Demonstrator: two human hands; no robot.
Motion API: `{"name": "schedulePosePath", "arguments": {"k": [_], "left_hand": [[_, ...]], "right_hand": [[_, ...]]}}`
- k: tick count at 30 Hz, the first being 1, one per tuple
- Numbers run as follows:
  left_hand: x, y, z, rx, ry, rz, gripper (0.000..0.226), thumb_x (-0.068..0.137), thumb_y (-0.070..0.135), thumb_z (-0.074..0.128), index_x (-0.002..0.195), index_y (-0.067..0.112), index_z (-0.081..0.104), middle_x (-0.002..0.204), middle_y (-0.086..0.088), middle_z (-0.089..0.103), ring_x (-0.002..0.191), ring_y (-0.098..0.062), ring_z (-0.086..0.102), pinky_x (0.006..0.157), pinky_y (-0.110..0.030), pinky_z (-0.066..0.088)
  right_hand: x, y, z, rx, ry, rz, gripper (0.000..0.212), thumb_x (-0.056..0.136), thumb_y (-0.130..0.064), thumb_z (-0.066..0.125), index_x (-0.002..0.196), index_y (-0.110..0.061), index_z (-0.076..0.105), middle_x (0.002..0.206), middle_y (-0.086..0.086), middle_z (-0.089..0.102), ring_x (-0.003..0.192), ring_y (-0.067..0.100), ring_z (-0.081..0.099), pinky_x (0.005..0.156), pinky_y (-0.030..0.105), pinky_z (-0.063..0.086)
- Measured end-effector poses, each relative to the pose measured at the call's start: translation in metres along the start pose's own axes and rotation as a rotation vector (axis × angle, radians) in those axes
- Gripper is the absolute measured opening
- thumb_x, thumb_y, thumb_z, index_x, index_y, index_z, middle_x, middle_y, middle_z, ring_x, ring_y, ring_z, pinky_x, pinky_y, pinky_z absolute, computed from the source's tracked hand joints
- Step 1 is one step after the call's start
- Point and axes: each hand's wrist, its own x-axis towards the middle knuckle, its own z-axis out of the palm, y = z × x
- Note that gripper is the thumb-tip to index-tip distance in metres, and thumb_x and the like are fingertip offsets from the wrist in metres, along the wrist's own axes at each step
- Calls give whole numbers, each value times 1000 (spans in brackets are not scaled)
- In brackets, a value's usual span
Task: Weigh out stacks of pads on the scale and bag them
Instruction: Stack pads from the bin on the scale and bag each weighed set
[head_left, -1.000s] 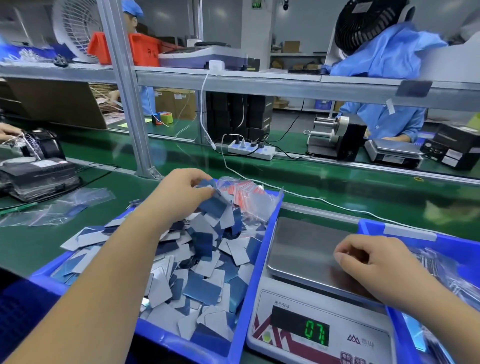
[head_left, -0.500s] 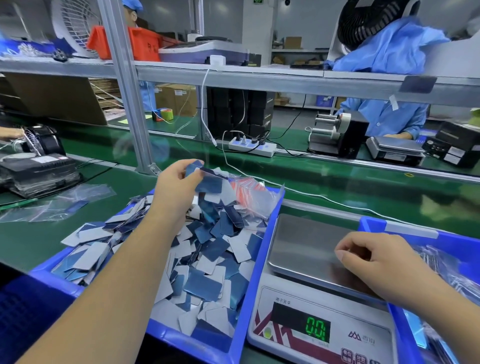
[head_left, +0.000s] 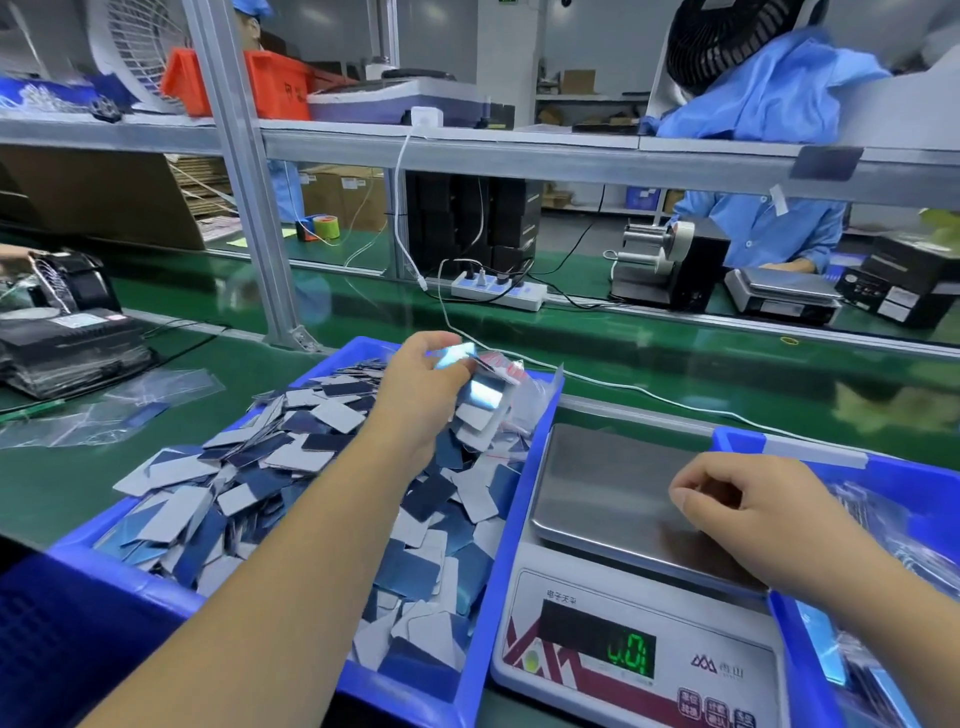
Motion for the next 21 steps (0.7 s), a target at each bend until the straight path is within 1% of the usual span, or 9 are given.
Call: {"name": "schedulePosePath", "arguments": {"k": [3, 6, 9, 11, 12, 14, 16, 19, 21], "left_hand": [[-13, 1, 31, 80, -149, 19, 20, 95, 16, 65, 101, 34, 61, 111, -3, 67, 88, -23, 71, 59, -27, 55], [-26, 0, 69, 179, -292, 83, 20, 94, 18, 67, 99, 36, 60, 103, -5, 67, 81, -22, 69, 63, -32, 55], [-38, -5, 101, 322, -383, 172, 20, 92, 23, 68, 104, 36, 59, 93, 5, 63, 77, -15, 64, 63, -24, 50], [-43, -9, 111, 438, -402, 233, 21, 93, 26, 67, 108, 37, 59, 92, 14, 59, 76, -6, 60, 62, -14, 45], [-45, -10, 114, 491, -403, 259, 23, 93, 27, 65, 113, 37, 60, 96, 14, 61, 81, -6, 60, 66, -13, 45], [-45, -13, 115, 580, -400, 325, 29, 95, 27, 62, 124, 32, 61, 112, 10, 63, 97, -11, 59, 79, -20, 42], [-44, -14, 114, 640, -410, 390, 28, 98, 25, 58, 126, 26, 61, 114, 8, 62, 104, -14, 56, 79, -18, 34], [-44, -16, 110, 663, -421, 377, 28, 101, 25, 51, 126, 22, 63, 105, 6, 61, 92, -13, 53, 72, -18, 32], [-43, -17, 106, 674, -439, 372, 31, 103, 21, 44, 129, 20, 63, 105, 3, 63, 78, -8, 51, 63, -13, 33]], "right_hand": [[3, 4, -1, 11, 49, 28, 24, 86, -22, 66, 65, -34, 66, 63, -24, 64, 68, -4, 57, 64, 9, 42], [6, 11, -1, 58, 98, 71, 22, 87, -22, 64, 68, -33, 66, 64, -25, 63, 67, -4, 56, 60, 7, 40], [9, 15, 1, 125, 179, 68, 17, 91, -27, 61, 77, -35, 66, 71, -27, 63, 75, -8, 55, 61, 5, 37], [10, 14, 5, 172, 209, 30, 14, 94, -28, 58, 88, -35, 68, 73, -28, 63, 82, -14, 53, 66, 1, 35], [10, 14, 7, 175, 205, 7, 14, 94, -28, 57, 95, -33, 70, 78, -30, 62, 86, -18, 51, 69, -1, 33], [11, 15, 11, 158, 168, -23, 17, 94, -30, 58, 105, -32, 71, 91, -28, 62, 90, -21, 49, 74, -2, 32], [11, 18, 14, 131, 138, -22, 18, 92, -35, 60, 107, -35, 69, 94, -23, 63, 89, -17, 50, 74, 0, 34], [11, 18, 17, 100, 135, -10, 17, 86, -43, 64, 102, -38, 68, 93, -18, 64, 86, -7, 54, 71, 2, 35], [11, 15, 19, 83, 138, -10, 17, 85, -41, 68, 101, -35, 70, 93, -14, 65, 84, -2, 55, 72, 2, 35]]}}
